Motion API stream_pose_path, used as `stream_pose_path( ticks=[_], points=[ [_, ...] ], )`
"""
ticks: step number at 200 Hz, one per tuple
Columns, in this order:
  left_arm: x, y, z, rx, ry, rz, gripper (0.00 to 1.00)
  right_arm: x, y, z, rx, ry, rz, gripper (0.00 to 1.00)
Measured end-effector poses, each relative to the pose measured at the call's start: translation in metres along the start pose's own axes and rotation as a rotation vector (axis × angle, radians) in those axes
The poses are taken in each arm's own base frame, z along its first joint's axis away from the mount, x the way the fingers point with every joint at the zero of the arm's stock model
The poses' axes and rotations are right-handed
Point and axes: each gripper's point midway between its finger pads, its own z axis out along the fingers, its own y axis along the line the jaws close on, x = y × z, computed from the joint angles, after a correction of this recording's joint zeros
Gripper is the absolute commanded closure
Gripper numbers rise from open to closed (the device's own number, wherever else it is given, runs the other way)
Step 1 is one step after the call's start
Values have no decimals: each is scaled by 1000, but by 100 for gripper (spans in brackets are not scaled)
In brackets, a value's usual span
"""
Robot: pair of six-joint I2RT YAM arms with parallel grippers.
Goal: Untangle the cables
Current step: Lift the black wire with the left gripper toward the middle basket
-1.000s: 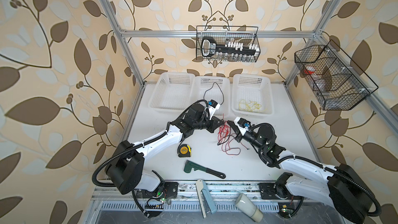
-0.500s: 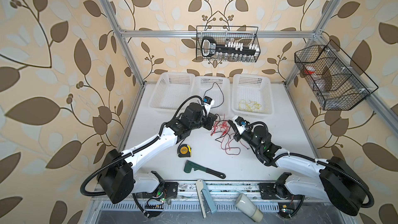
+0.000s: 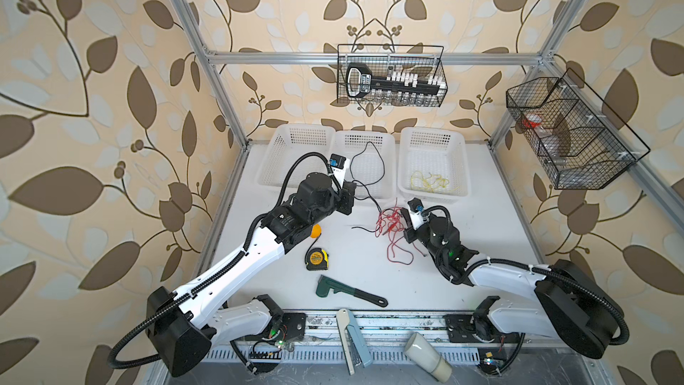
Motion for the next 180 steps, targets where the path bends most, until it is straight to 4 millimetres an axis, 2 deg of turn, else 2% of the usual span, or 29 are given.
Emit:
stream_pose_path(
  ticks=[38, 88, 122, 154, 180],
  points=[
    [-17, 10, -16, -67, -53, 15, 100, 12, -5, 1, 32, 37, 23, 100],
    [-66, 22, -58, -164, -218, 26, 100, 20, -6, 3, 46, 64, 34, 100],
    [-88, 25, -82, -190, -298, 32, 100, 25, -8, 4, 59, 80, 33, 100],
    [-101, 21, -95, -180, -341, 32, 100, 29, -9, 4, 62, 95, 32, 100],
    [-109, 19, -96, -175, -354, 44, 100, 29, -8, 4, 60, 95, 33, 100]
  ],
)
